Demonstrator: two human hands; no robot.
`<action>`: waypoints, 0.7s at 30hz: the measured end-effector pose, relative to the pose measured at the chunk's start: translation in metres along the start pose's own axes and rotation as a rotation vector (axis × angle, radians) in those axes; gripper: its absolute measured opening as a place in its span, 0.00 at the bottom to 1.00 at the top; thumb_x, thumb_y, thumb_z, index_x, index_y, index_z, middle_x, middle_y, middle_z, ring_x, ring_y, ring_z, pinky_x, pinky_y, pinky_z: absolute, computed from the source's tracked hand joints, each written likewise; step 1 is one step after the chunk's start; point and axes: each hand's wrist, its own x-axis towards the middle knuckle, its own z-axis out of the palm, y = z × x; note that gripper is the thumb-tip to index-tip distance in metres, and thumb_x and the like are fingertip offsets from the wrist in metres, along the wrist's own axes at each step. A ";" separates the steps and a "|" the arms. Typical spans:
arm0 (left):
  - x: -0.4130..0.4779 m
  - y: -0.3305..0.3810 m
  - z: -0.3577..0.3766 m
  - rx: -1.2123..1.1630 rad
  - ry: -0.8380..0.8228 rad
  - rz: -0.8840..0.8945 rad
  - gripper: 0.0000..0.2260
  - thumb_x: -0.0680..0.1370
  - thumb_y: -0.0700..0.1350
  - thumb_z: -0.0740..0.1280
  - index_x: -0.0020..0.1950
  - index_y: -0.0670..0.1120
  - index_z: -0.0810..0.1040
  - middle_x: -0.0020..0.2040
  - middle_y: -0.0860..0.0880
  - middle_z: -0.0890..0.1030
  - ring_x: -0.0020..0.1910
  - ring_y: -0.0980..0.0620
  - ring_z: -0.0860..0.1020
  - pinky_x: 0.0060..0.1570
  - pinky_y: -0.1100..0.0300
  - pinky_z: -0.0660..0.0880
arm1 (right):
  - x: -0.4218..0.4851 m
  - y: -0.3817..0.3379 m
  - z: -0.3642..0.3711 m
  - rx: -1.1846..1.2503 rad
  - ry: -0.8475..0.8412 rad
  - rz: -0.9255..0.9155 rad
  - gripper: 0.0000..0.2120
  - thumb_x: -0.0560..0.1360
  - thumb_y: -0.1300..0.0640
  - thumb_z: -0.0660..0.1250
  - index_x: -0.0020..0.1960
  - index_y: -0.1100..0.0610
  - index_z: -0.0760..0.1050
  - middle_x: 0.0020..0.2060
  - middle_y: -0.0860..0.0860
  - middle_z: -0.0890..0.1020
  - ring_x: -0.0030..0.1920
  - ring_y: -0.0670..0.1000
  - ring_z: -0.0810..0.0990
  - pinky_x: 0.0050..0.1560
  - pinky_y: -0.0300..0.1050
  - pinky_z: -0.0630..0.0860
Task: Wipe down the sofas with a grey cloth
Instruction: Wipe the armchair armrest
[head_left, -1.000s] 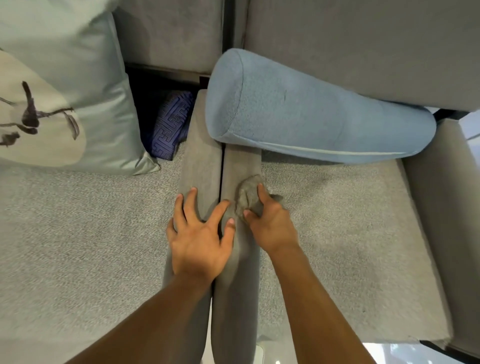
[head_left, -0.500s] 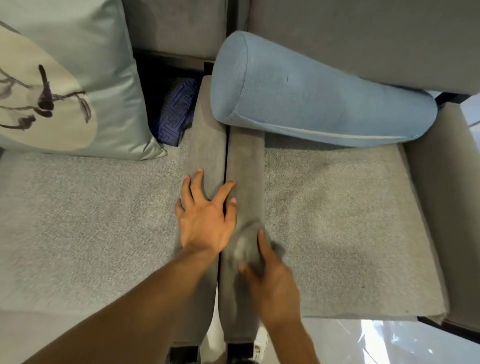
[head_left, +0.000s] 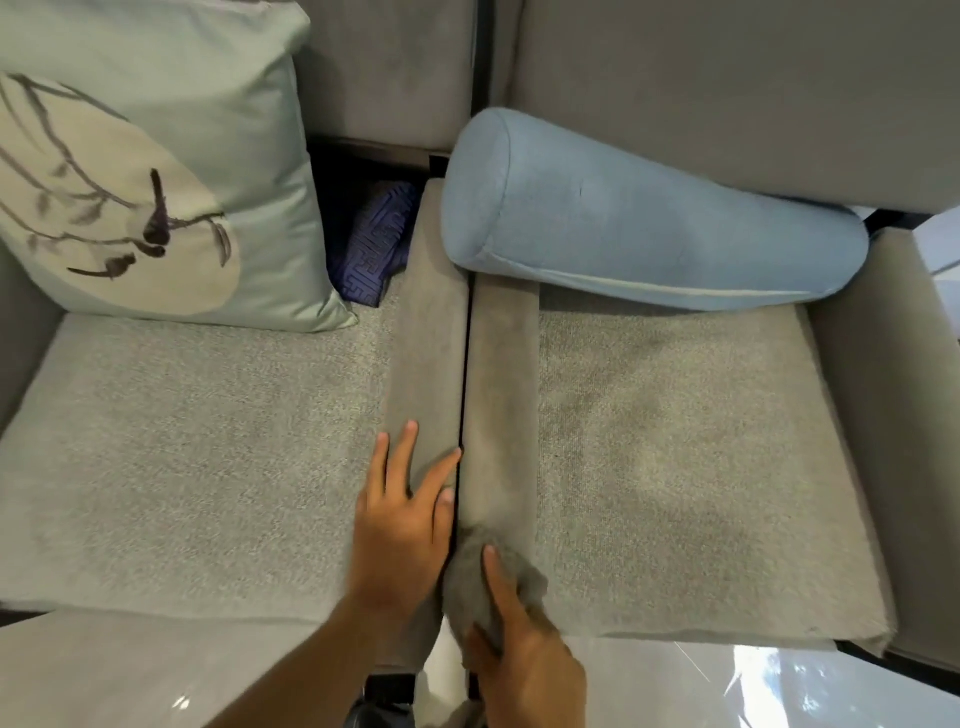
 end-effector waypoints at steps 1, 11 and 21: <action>-0.006 -0.003 0.001 -0.012 0.002 -0.009 0.18 0.84 0.50 0.61 0.74 0.53 0.76 0.82 0.45 0.60 0.82 0.38 0.55 0.70 0.37 0.71 | 0.008 -0.008 -0.011 -0.021 0.080 -0.020 0.32 0.76 0.30 0.52 0.65 0.19 0.29 0.76 0.48 0.64 0.60 0.51 0.80 0.61 0.48 0.76; 0.018 -0.003 0.001 -0.114 0.059 -0.150 0.21 0.81 0.55 0.60 0.74 0.60 0.73 0.81 0.46 0.59 0.77 0.43 0.63 0.72 0.47 0.67 | 0.153 -0.074 -0.108 -0.062 0.358 -0.007 0.33 0.81 0.41 0.60 0.79 0.36 0.47 0.74 0.54 0.68 0.62 0.59 0.78 0.60 0.55 0.76; 0.171 0.000 -0.017 -0.154 -0.201 -0.290 0.21 0.84 0.59 0.56 0.77 0.72 0.59 0.82 0.46 0.48 0.79 0.41 0.57 0.72 0.43 0.66 | 0.174 -0.083 -0.131 -0.131 0.373 -0.017 0.34 0.80 0.37 0.60 0.79 0.35 0.45 0.68 0.52 0.75 0.60 0.56 0.80 0.54 0.53 0.77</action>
